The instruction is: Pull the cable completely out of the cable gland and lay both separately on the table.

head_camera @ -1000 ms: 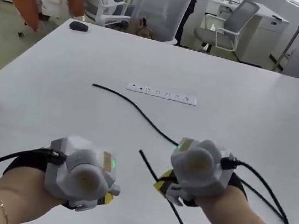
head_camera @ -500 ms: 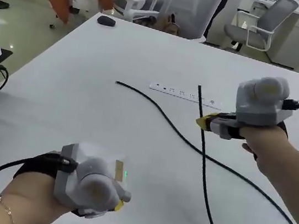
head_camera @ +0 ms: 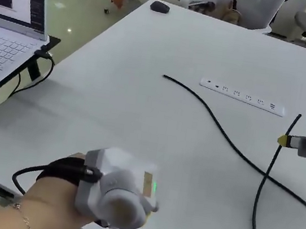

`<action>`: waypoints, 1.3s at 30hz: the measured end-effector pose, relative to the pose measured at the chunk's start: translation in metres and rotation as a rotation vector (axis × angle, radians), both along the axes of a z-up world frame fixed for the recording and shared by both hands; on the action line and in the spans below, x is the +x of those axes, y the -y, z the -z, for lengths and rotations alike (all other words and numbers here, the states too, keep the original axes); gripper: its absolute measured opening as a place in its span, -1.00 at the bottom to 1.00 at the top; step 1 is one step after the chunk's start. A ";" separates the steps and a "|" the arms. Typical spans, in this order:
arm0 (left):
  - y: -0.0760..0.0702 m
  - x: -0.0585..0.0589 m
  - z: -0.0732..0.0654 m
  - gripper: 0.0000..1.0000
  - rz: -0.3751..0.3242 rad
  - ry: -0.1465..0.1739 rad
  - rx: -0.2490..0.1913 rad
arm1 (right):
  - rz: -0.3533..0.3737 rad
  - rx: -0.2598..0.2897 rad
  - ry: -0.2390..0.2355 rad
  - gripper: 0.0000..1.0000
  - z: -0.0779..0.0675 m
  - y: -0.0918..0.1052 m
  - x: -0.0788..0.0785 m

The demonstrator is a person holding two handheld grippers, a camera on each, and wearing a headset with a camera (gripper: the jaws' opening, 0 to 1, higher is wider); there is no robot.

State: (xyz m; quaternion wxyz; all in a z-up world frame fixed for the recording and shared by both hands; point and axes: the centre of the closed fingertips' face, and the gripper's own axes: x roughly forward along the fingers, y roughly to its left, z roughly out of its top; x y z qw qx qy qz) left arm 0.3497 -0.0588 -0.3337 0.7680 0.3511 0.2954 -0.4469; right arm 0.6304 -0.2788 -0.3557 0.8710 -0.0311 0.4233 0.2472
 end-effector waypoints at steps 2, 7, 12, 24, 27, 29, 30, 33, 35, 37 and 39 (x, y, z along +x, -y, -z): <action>0.001 0.000 0.001 -0.65 0.005 -0.003 0.004 | 0.022 0.024 -0.037 -0.88 0.014 0.007 -0.004; 0.011 0.000 -0.003 -0.65 0.021 -0.010 -0.018 | 0.061 0.014 -0.076 -0.75 0.029 0.022 -0.015; 0.030 0.002 -0.018 -0.65 0.056 -0.016 -0.087 | 0.070 0.012 -0.063 -0.38 0.024 0.032 -0.028; 0.045 0.038 0.011 -0.65 0.086 -0.151 -0.186 | -0.057 0.087 0.131 -0.42 -0.058 0.032 -0.115; 0.045 0.049 0.022 -0.65 0.062 -0.174 -0.202 | -0.050 0.097 0.158 -0.43 -0.075 0.037 -0.142; 0.046 0.054 0.034 -0.65 0.064 -0.193 -0.210 | -0.038 0.101 0.173 -0.43 -0.084 0.041 -0.162; 0.044 0.055 0.041 -0.65 0.061 -0.208 -0.193 | -0.032 0.102 0.177 -0.43 -0.086 0.042 -0.170; 0.040 0.058 0.062 -0.65 0.076 -0.219 -0.143 | -0.015 0.090 0.182 -0.43 -0.089 0.044 -0.199; 0.038 0.059 0.073 -0.65 0.084 -0.232 -0.124 | 0.004 0.094 0.184 -0.43 -0.091 0.044 -0.210; 0.037 0.061 0.079 -0.65 0.070 -0.247 -0.123 | 0.024 0.103 0.185 -0.43 -0.094 0.043 -0.222; 0.037 0.061 0.083 -0.65 0.072 -0.250 -0.115 | 0.043 0.120 0.188 -0.43 -0.097 0.041 -0.230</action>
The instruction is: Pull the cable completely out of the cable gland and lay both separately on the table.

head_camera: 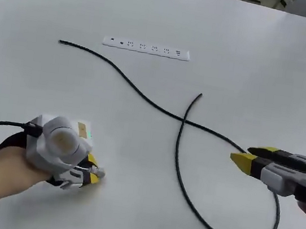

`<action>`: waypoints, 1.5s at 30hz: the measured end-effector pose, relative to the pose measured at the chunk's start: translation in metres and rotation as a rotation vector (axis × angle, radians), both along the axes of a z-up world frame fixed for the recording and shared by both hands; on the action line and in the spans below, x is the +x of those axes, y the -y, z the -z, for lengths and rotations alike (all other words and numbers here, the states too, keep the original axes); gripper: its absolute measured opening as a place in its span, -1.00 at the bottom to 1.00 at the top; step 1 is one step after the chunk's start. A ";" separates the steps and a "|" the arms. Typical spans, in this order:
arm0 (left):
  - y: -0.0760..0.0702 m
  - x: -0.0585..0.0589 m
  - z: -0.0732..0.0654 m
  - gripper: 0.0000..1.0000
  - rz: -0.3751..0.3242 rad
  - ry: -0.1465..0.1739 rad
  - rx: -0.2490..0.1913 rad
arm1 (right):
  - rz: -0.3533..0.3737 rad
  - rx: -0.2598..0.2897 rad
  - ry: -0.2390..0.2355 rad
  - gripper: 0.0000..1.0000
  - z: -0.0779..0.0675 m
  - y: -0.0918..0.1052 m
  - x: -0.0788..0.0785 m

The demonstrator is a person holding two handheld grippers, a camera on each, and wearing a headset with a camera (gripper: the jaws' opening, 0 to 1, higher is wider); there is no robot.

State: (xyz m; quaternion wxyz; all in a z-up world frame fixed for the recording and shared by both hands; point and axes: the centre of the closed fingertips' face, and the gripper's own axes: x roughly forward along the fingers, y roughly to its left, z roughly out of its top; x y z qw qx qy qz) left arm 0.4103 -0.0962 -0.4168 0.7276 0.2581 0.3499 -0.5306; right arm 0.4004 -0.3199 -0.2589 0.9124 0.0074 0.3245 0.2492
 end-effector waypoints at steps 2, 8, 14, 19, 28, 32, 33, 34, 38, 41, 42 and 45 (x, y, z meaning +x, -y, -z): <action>0.002 0.000 0.002 -0.65 -0.003 0.002 -0.017 | 0.005 0.005 -0.001 -0.43 -0.003 -0.002 -0.007; 0.003 0.002 0.003 -0.59 0.001 0.008 0.010 | 0.025 -0.006 0.012 -0.42 -0.012 0.002 -0.018; -0.005 0.003 -0.005 -0.41 -0.008 0.007 0.031 | 0.016 0.004 0.028 -0.42 -0.024 -0.004 -0.022; -0.018 0.004 -0.043 -0.34 -0.022 0.014 0.020 | -0.027 0.013 0.013 -0.39 -0.026 -0.018 -0.028; -0.053 -0.034 -0.116 -0.25 -0.098 -0.046 -0.049 | -0.108 0.080 -0.087 -0.35 -0.009 -0.053 -0.048; -0.074 -0.061 -0.139 -0.23 -0.138 -0.028 -0.041 | -0.146 0.074 -0.124 -0.31 -0.002 -0.065 -0.064; -0.079 -0.070 -0.146 -0.22 -0.177 -0.044 -0.071 | -0.153 0.073 -0.135 -0.29 0.000 -0.066 -0.067; -0.082 -0.075 -0.151 -0.22 -0.201 -0.049 -0.090 | -0.167 0.070 -0.153 -0.29 0.003 -0.068 -0.073; -0.104 -0.092 -0.160 -0.13 -0.344 -0.042 -0.130 | -0.193 0.074 -0.188 -0.27 0.007 -0.075 -0.094; -0.117 -0.099 -0.161 -0.04 -0.419 -0.033 -0.146 | -0.190 0.094 -0.203 -0.26 0.007 -0.079 -0.106; -0.123 -0.102 -0.160 -0.03 -0.457 -0.027 -0.149 | -0.189 0.099 -0.206 -0.26 0.007 -0.080 -0.109; -0.133 -0.103 -0.157 0.04 -0.544 -0.015 -0.159 | -0.177 0.097 -0.223 -0.24 0.012 -0.078 -0.117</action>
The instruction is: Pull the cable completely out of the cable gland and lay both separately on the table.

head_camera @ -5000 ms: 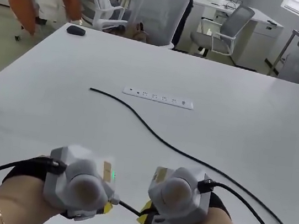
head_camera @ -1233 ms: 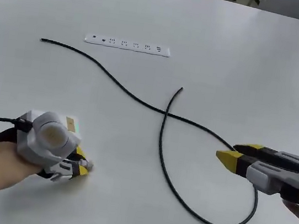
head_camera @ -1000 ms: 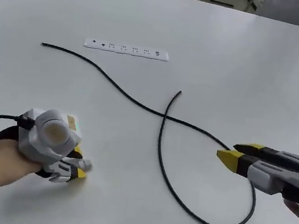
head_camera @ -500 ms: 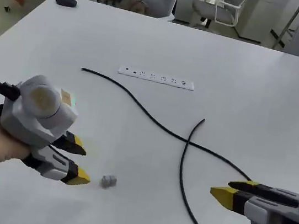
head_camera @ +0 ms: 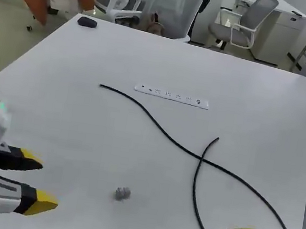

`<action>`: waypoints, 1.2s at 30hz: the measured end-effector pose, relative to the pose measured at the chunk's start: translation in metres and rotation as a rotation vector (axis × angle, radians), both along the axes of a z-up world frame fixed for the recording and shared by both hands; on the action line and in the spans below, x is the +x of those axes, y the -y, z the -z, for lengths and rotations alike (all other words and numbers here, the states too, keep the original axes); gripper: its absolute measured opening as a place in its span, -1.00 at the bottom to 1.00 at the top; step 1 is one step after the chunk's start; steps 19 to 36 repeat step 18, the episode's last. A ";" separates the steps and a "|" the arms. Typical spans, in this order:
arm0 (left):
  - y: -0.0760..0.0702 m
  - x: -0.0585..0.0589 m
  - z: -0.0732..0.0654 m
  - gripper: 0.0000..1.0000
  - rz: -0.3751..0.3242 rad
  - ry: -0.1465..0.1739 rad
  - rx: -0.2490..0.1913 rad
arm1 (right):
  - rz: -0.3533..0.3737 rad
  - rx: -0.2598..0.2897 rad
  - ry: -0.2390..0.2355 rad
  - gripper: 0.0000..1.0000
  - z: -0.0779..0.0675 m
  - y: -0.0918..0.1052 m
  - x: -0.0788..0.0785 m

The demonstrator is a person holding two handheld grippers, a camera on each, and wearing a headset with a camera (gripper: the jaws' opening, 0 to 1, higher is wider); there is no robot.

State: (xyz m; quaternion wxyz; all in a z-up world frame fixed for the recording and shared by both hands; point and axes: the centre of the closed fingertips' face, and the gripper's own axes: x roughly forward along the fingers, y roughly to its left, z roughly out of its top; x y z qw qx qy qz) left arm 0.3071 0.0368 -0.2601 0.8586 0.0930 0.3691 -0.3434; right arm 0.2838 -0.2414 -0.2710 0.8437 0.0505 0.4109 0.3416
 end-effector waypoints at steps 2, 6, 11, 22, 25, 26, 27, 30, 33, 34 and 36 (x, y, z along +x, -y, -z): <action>-0.005 -0.001 0.003 0.06 -0.047 0.006 -0.010 | 0.005 -0.010 -0.009 -0.24 0.005 0.001 -0.005; -0.012 -0.006 0.013 0.07 -0.090 0.001 0.006 | -0.006 -0.025 -0.030 -0.23 0.015 -0.003 -0.014; -0.009 -0.017 0.019 0.13 -0.089 -0.012 0.006 | 0.008 0.010 -0.026 -0.23 0.012 -0.009 -0.015; -0.008 -0.021 0.015 0.13 -0.105 -0.004 -0.017 | -0.003 0.007 -0.018 -0.23 0.009 -0.012 -0.018; -0.008 -0.021 0.015 0.13 -0.105 -0.004 -0.017 | -0.003 0.007 -0.018 -0.23 0.009 -0.012 -0.018; -0.008 -0.021 0.015 0.13 -0.105 -0.004 -0.017 | -0.003 0.007 -0.018 -0.23 0.009 -0.012 -0.018; -0.008 -0.021 0.015 0.13 -0.105 -0.004 -0.017 | -0.003 0.007 -0.018 -0.23 0.009 -0.012 -0.018; -0.008 -0.021 0.015 0.13 -0.105 -0.004 -0.017 | -0.003 0.007 -0.018 -0.23 0.009 -0.012 -0.018; -0.008 -0.021 0.015 0.13 -0.105 -0.004 -0.017 | -0.003 0.007 -0.018 -0.23 0.009 -0.012 -0.018; -0.008 -0.021 0.015 0.13 -0.105 -0.004 -0.017 | -0.003 0.007 -0.018 -0.23 0.009 -0.012 -0.018; -0.008 -0.021 0.015 0.13 -0.105 -0.004 -0.017 | -0.003 0.007 -0.018 -0.23 0.009 -0.012 -0.018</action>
